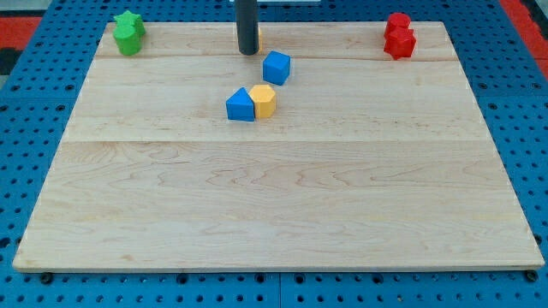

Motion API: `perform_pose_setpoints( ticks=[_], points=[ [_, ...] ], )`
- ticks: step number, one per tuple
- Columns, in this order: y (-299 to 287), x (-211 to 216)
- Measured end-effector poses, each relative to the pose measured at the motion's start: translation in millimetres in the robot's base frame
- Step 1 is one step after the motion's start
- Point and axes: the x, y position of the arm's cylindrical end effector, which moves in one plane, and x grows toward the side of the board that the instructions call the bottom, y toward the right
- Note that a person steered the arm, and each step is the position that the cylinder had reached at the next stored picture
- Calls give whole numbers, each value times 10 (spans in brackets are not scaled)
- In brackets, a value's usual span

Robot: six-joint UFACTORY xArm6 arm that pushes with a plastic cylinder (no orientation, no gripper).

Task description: Place the yellow heart at the top center of the board

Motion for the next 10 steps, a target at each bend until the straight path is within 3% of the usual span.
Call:
perform_pose_setpoints(
  ticks=[2, 10],
  points=[
    [-312, -109],
    [253, -309]
  ],
)
